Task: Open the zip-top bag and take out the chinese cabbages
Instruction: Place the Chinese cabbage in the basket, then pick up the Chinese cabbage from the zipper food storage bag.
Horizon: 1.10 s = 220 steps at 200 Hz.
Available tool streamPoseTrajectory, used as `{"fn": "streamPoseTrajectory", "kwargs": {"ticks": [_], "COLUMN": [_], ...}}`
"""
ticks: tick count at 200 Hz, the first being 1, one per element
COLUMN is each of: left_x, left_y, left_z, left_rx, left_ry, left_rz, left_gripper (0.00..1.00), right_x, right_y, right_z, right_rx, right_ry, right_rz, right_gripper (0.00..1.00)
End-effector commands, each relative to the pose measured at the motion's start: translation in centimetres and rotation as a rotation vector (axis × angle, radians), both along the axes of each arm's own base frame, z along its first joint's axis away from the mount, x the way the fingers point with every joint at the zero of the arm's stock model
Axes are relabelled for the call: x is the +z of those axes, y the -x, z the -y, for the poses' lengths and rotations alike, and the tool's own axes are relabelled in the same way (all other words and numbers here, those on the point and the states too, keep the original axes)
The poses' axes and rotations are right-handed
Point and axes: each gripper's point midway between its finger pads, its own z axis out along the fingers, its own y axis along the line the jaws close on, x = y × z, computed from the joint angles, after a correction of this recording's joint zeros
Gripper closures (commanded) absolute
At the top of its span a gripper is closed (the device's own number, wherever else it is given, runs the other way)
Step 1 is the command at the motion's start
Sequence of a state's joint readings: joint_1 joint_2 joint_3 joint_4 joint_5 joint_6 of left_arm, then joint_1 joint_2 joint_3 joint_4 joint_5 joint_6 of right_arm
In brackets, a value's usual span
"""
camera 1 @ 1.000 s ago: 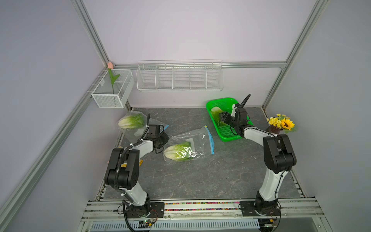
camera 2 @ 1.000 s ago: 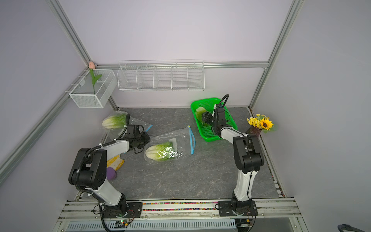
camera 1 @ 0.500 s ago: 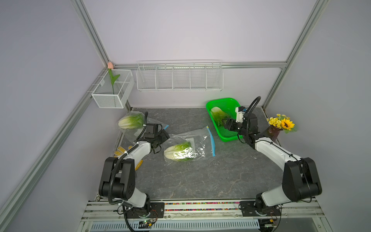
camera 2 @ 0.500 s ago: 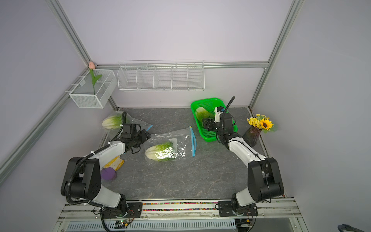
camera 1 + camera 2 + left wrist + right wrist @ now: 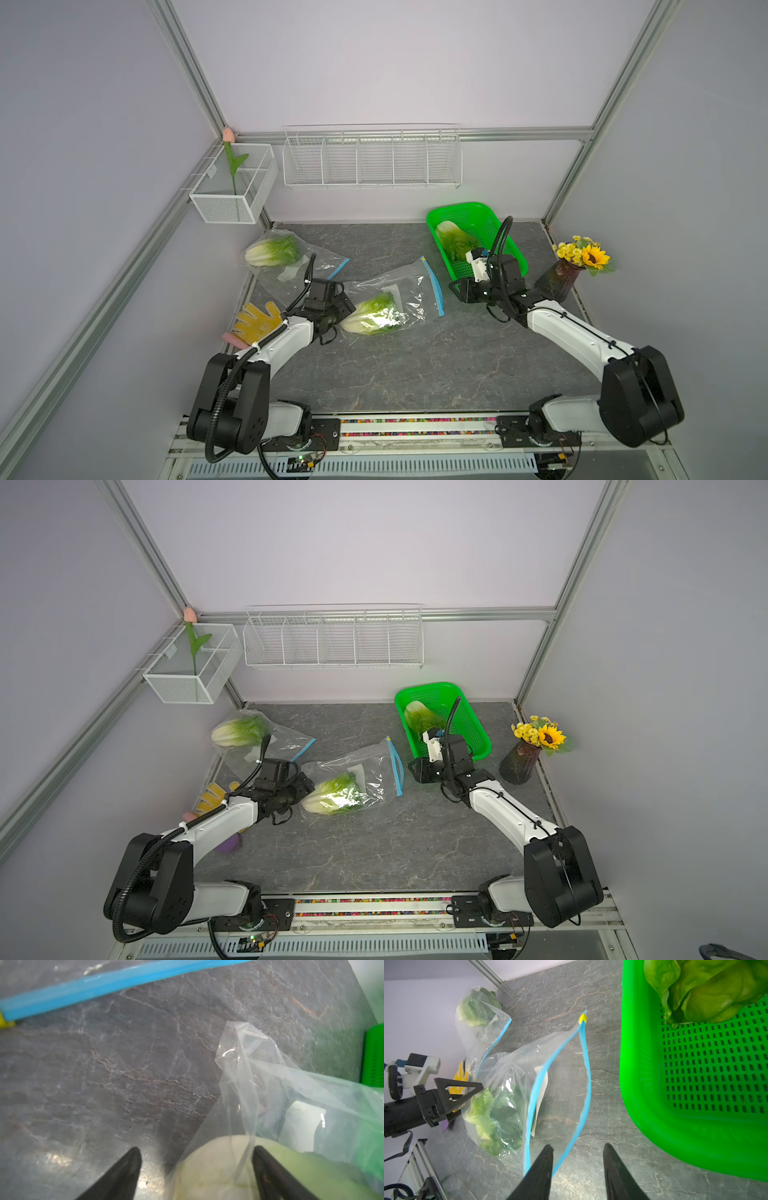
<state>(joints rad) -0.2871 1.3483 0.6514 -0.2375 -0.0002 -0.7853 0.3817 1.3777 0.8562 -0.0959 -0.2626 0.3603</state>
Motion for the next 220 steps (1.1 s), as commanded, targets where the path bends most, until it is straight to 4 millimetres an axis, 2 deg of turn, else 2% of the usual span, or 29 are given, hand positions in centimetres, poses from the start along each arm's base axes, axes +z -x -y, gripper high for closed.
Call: {"fn": "streamPoseTrajectory", "kwargs": {"ticks": [1,15,20,49,90,108,121,167,193,220], "left_x": [-0.3,-0.2,-0.2,-0.2,-0.3,-0.2,-0.2,0.4,0.6,-0.2], "left_y": [-0.1,-0.3,-0.4,-0.7,-1.3,-1.9,-2.4,-5.0,-6.3,-6.6], "left_z": [0.0,0.0,0.0,-0.1,0.0,0.4,0.4,0.8,1.4,1.6], "left_rx": [0.022,0.014,0.014,0.008,-0.021,-0.081,-0.117,-0.271,-0.286,-0.291], "left_ry": [0.006,0.001,-0.002,-0.022,-0.047,-0.080,-0.112,-0.236,-0.218,-0.212], "left_rz": [-0.009,-0.005,-0.003,0.000,0.002,-0.008,-0.020,0.035,0.030,0.031], "left_gripper": [0.37,0.44,0.47,0.65,0.88,0.93,1.00,1.00,1.00,1.00], "right_x": [-0.9,-1.3,-0.2,0.4,0.5,0.8,1.0,1.5,1.1,0.1], "right_y": [0.0,0.1,-0.5,-0.9,-2.5,-3.5,-4.4,-7.0,-7.0,-6.3], "right_z": [-1.1,-1.9,-2.5,-3.8,-3.3,-3.2,-3.1,-3.1,-3.8,-3.8], "right_rx": [0.032,0.056,0.065,0.088,0.033,0.022,0.013,0.010,0.040,0.063], "right_ry": [-0.014,-0.021,-0.033,-0.050,-0.018,-0.007,-0.003,-0.046,-0.062,-0.050], "right_rz": [-0.028,-0.042,-0.018,-0.010,0.012,0.025,0.033,0.018,-0.008,-0.035], "right_gripper": [0.61,0.62,0.63,0.64,0.67,0.67,0.67,0.68,0.68,0.72]}}
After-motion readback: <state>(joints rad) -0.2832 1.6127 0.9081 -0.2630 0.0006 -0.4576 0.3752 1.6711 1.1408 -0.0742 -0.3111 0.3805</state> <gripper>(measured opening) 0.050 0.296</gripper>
